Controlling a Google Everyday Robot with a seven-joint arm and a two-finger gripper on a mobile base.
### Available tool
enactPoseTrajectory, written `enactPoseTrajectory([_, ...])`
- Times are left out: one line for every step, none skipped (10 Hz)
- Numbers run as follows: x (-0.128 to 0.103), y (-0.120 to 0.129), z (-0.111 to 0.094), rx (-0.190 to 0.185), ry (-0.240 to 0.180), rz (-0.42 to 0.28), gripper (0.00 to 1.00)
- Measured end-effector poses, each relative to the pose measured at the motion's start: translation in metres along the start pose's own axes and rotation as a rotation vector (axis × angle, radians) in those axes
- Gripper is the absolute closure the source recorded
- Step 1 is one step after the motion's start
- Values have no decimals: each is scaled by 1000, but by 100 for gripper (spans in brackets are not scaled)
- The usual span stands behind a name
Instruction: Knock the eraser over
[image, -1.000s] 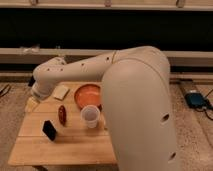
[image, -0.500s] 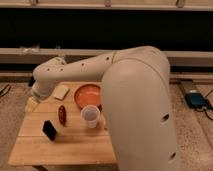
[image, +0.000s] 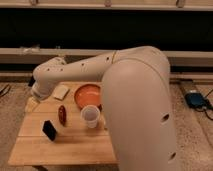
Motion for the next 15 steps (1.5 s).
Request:
enactPoseTrajectory([0, 0, 0, 0, 0, 0, 20])
enactPoseTrajectory([0, 0, 0, 0, 0, 0, 20])
enactPoseTrajectory([0, 0, 0, 0, 0, 0, 20])
enactPoseTrajectory([0, 0, 0, 0, 0, 0, 20])
enactPoseTrajectory([0, 0, 0, 0, 0, 0, 20])
enactPoseTrajectory([0, 0, 0, 0, 0, 0, 20])
enactPoseTrajectory([0, 0, 0, 0, 0, -1, 20])
enactPoseTrajectory([0, -1, 0, 3, 2, -3, 20])
enactPoseTrajectory([0, -1, 3, 13, 10, -9, 20])
enactPoseTrajectory([-1, 1, 13, 16, 19, -22, 20])
enactPoseTrajectory([-1, 6, 25, 21, 30, -40, 20])
enactPoseTrajectory([-2, 13, 33, 23, 39, -52, 20])
enactPoseTrajectory([-1, 22, 45, 26, 60, -71, 20])
enactPoseTrajectory([4, 18, 49, 41, 81, -79, 20])
enactPoseTrajectory([6, 17, 51, 49, 96, -85, 20])
